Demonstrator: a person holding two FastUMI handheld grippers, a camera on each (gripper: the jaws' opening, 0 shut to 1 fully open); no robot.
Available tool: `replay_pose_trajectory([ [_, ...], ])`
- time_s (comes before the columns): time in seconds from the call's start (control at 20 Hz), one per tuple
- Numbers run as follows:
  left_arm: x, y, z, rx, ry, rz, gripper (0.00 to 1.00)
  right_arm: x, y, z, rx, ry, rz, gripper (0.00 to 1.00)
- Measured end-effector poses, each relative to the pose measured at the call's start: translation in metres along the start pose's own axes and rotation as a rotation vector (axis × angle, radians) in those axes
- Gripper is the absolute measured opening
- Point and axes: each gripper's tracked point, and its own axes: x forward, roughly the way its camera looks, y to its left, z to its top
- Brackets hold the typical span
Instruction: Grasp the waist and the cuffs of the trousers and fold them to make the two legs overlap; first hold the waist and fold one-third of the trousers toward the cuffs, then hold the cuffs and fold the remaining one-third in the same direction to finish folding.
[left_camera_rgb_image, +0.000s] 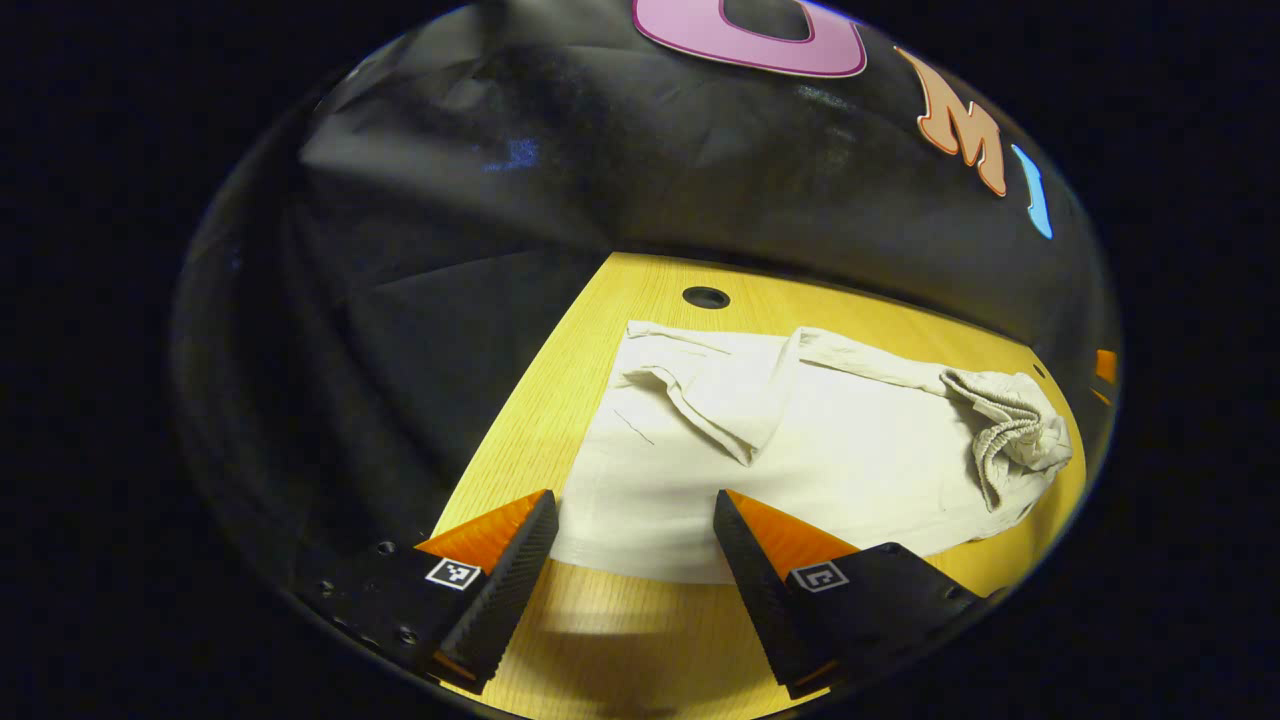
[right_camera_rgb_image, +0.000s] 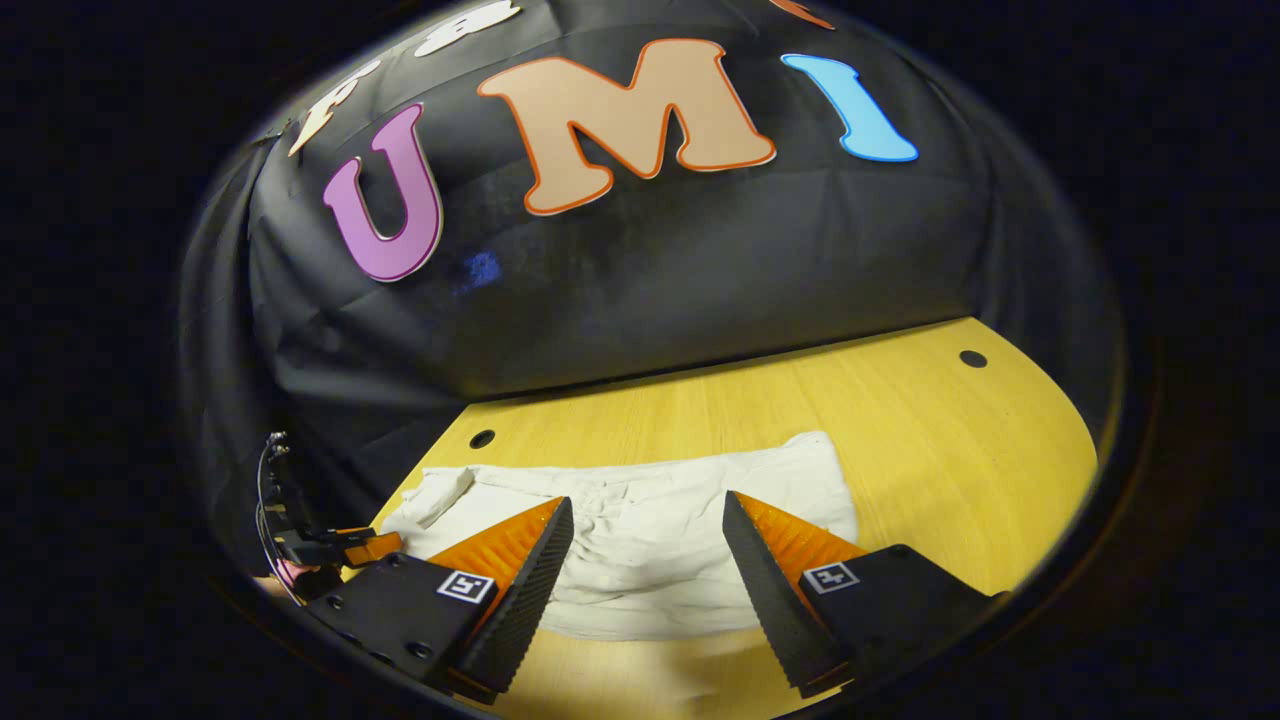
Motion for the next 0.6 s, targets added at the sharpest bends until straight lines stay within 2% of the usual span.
replay_pose_trajectory([
  [0.4,0.001,0.002,-0.002,0.033,0.006,0.024,0.93,-0.038,-0.043,0.018,-0.014,-0.034,-0.098,0.96],
  [0.5,0.000,0.000,-0.001,0.043,0.006,-0.007,0.91,-0.046,-0.050,0.018,-0.026,-0.033,-0.116,0.96],
  [0.55,-0.001,-0.002,0.000,0.051,0.006,-0.023,0.87,-0.048,-0.051,0.017,-0.032,-0.031,-0.121,0.96],
  [0.6,0.002,-0.008,-0.001,0.057,0.009,-0.043,0.70,-0.051,-0.052,0.017,-0.035,-0.029,-0.124,0.96],
])
